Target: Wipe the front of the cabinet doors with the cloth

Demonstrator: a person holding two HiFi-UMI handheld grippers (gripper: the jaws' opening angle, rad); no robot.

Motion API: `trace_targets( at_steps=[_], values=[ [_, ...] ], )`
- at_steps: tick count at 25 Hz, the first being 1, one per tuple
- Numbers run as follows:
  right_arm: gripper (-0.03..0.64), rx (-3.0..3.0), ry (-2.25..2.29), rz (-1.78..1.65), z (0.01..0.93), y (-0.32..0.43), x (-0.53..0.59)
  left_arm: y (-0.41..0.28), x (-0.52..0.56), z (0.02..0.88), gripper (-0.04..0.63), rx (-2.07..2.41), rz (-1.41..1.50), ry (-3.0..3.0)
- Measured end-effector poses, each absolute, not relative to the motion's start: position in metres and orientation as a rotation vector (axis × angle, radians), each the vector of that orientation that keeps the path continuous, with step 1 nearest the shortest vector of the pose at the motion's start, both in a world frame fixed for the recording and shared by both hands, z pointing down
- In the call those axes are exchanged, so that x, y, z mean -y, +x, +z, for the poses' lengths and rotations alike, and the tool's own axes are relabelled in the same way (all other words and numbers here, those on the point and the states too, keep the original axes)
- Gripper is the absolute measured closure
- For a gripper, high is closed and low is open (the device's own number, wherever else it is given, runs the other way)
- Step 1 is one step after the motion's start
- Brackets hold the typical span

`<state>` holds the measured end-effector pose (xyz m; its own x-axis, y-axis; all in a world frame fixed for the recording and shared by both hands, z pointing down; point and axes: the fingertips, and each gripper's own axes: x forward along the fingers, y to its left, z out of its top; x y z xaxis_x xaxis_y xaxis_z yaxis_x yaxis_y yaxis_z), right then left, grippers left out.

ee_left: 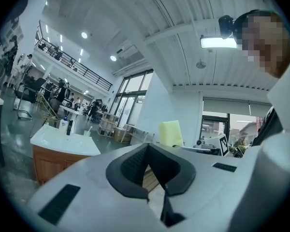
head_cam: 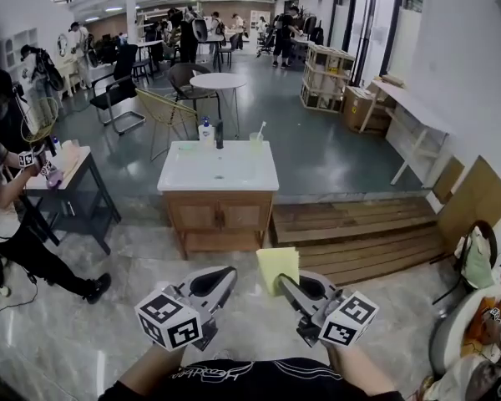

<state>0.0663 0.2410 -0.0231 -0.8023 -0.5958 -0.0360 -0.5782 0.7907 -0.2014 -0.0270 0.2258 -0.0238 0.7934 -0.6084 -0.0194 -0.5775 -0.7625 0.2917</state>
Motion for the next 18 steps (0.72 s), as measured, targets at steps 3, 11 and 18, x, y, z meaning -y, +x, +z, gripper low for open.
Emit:
trace_targets(
  at_steps=[3, 11, 18],
  values=[
    [0.577, -2.862, -0.932, -0.294, -0.026, 0.062, -0.236, -0.031, -0.219, -0.025, 0.591, 0.916, -0.158, 2.716],
    [0.577, -2.834, -0.903, -0.311, -0.027, 0.063, -0.242, -0.027, -0.223, -0.026, 0.589, 0.916, -0.120, 2.727],
    [0.577, -2.825, -0.892, -0.282, -0.036, 0.072, -0.258, -0.016, -0.242, -0.031, 0.591, 0.913, -0.107, 2.745]
  ],
)
